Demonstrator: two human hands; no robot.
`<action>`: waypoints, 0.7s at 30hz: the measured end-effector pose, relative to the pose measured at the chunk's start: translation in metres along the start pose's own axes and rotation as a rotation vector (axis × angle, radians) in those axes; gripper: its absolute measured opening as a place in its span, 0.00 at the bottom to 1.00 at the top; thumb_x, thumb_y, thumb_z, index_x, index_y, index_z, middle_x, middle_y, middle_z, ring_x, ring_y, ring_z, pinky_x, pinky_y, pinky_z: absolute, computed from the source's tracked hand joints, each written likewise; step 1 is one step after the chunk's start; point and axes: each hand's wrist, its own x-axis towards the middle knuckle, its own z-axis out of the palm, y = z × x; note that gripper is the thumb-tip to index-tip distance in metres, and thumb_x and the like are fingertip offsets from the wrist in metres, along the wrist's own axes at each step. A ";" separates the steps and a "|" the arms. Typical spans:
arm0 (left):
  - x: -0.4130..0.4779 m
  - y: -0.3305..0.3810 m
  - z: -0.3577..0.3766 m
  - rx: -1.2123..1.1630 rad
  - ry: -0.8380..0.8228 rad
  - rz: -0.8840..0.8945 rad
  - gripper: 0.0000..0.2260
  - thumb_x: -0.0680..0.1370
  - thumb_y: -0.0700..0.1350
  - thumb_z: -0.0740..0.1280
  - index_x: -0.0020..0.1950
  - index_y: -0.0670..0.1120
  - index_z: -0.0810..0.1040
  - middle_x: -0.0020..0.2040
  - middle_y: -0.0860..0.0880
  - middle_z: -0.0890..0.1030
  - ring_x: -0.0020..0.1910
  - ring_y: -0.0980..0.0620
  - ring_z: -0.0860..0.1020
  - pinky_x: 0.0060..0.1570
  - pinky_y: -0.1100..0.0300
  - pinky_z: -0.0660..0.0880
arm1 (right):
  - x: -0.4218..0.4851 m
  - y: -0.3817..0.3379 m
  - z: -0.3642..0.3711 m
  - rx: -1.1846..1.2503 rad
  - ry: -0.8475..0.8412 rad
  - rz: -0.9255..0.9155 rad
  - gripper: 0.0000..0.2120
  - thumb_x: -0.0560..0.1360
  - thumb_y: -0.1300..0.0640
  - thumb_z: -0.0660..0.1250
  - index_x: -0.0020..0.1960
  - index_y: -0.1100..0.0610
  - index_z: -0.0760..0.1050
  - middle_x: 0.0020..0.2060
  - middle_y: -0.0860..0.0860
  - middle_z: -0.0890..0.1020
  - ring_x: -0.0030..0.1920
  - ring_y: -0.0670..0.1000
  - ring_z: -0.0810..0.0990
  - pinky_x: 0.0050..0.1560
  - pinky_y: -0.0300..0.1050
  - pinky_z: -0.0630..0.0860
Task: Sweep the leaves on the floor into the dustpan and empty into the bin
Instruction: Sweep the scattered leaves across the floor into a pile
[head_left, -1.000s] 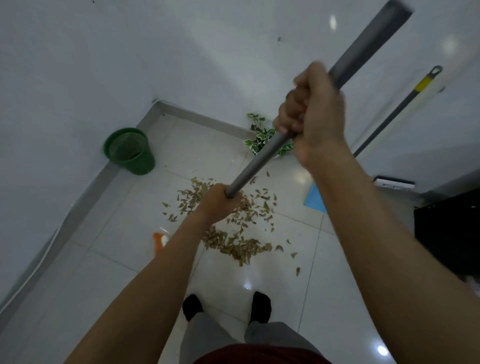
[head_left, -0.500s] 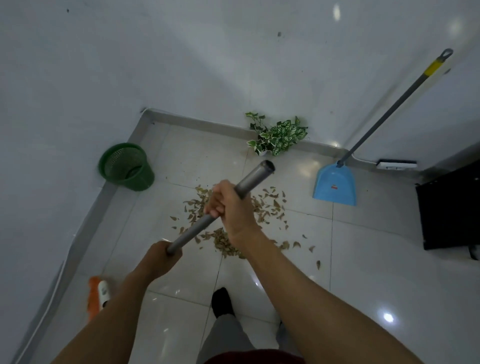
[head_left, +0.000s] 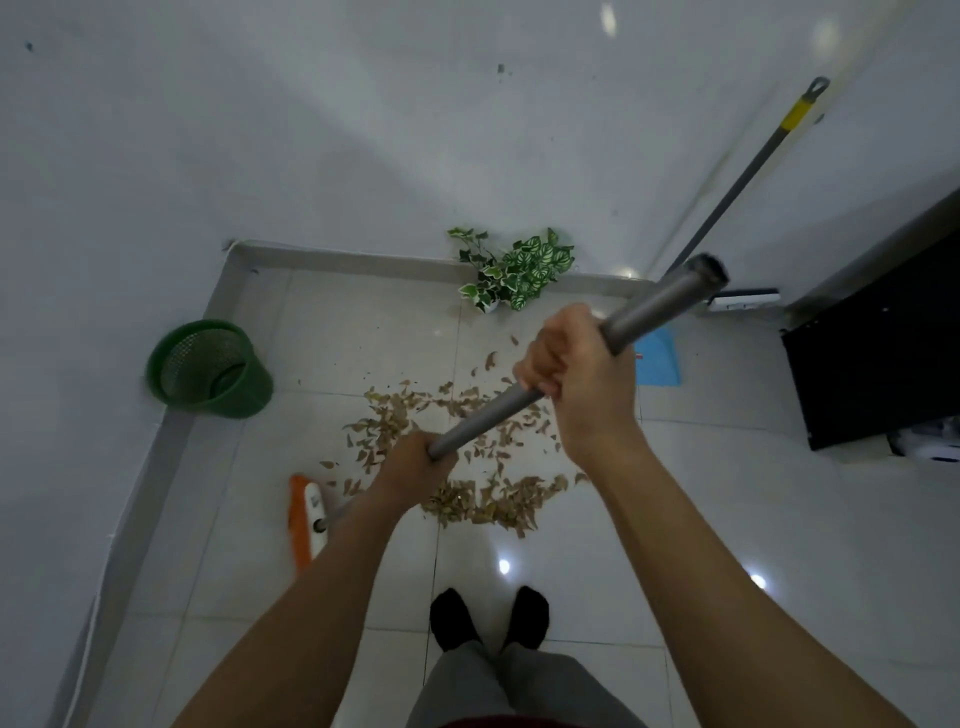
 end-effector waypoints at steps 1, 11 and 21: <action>0.003 0.014 0.005 -0.018 -0.003 0.038 0.18 0.77 0.40 0.64 0.28 0.48 0.64 0.25 0.50 0.66 0.25 0.54 0.64 0.27 0.63 0.61 | 0.001 -0.011 -0.005 0.003 0.027 -0.025 0.19 0.71 0.63 0.60 0.23 0.51 0.63 0.18 0.45 0.62 0.21 0.47 0.59 0.26 0.38 0.64; 0.011 0.123 0.058 -0.103 -0.080 0.276 0.18 0.77 0.41 0.64 0.28 0.48 0.62 0.24 0.51 0.63 0.22 0.55 0.60 0.26 0.63 0.58 | 0.000 -0.096 -0.055 -0.002 0.194 -0.235 0.18 0.70 0.63 0.59 0.23 0.51 0.62 0.19 0.46 0.59 0.22 0.47 0.55 0.26 0.41 0.57; 0.006 0.126 0.037 -0.087 -0.026 0.367 0.19 0.76 0.41 0.65 0.28 0.47 0.61 0.23 0.48 0.62 0.22 0.52 0.58 0.25 0.62 0.57 | 0.006 -0.115 -0.057 0.115 0.193 -0.230 0.22 0.73 0.64 0.58 0.22 0.50 0.62 0.20 0.47 0.57 0.22 0.48 0.54 0.25 0.39 0.58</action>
